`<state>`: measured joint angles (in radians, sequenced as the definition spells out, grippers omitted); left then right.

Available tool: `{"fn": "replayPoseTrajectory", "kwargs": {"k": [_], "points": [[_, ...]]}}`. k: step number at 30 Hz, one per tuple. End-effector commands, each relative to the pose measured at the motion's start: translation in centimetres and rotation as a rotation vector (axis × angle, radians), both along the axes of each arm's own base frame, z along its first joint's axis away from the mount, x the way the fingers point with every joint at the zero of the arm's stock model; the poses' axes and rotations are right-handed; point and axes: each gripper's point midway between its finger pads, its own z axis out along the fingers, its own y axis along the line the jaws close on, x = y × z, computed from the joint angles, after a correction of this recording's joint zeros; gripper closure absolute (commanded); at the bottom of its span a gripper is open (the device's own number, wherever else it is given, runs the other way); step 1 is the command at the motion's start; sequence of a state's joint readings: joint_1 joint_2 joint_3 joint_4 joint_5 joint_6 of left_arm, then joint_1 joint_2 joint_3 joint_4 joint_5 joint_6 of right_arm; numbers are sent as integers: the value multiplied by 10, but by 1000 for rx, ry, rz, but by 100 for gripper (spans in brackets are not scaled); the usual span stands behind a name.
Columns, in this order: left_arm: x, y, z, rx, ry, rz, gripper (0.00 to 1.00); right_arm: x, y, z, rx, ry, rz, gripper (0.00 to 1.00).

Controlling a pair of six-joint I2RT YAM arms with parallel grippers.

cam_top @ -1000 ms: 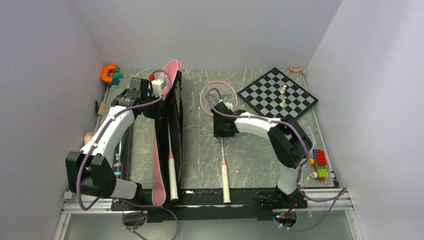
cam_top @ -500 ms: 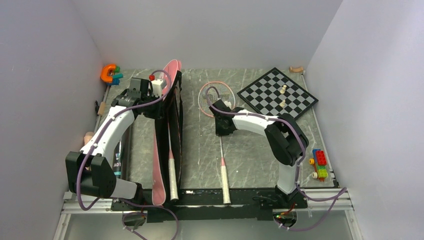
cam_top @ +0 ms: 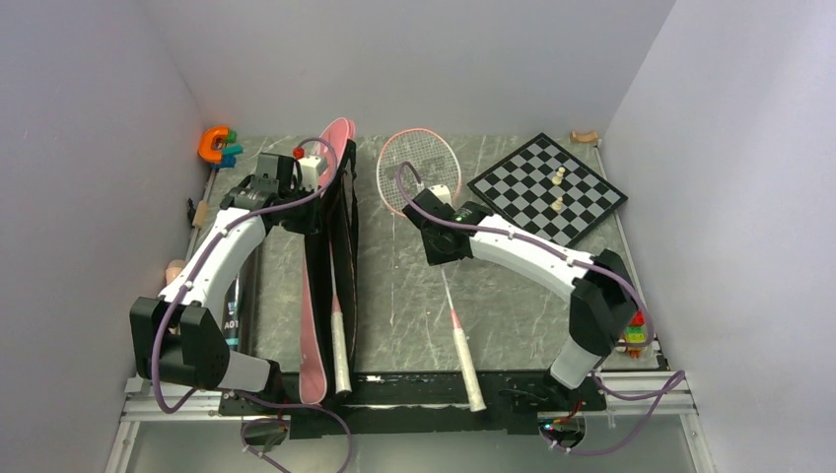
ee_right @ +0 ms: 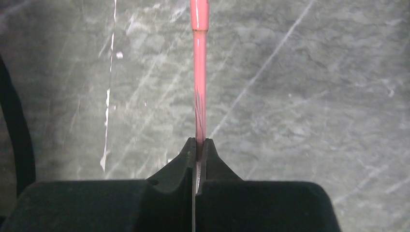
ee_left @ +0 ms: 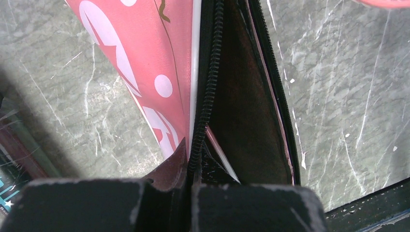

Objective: Pack up the badminton gear

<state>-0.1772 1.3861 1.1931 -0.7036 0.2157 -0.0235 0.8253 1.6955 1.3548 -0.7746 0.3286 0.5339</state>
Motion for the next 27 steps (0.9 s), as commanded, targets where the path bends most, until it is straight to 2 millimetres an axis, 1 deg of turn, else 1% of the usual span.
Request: {"fn": "replayPoseTrajectory", "kwargs": {"k": [1,4,6,8,10,12,15,20,25,27], "points": [[10,-3,6,-18,10,27,100,-32,-25,40,-92,-5,20,100],[16,0,-1,2,41,51,100,-60,-31,59,-92,-10,39,100],[20,1,-3,13,46,60,100,-80,-33,67,-96,-15,46,100],[24,2,-4,23,48,71,100,-101,-36,70,-118,12,56,100],[28,5,-4,46,42,88,100,-120,-32,71,-125,32,76,100],[30,5,-5,61,46,93,100,-138,-23,72,-110,56,106,100],[30,4,-6,69,47,91,100,-162,-12,64,-118,101,159,100],[30,0,-9,81,46,77,100,-184,9,55,-143,144,222,100],[29,-4,-8,76,45,62,100,-188,31,50,-166,151,282,100],[28,-5,-7,77,45,55,100,-184,40,50,-177,146,294,100]]}}
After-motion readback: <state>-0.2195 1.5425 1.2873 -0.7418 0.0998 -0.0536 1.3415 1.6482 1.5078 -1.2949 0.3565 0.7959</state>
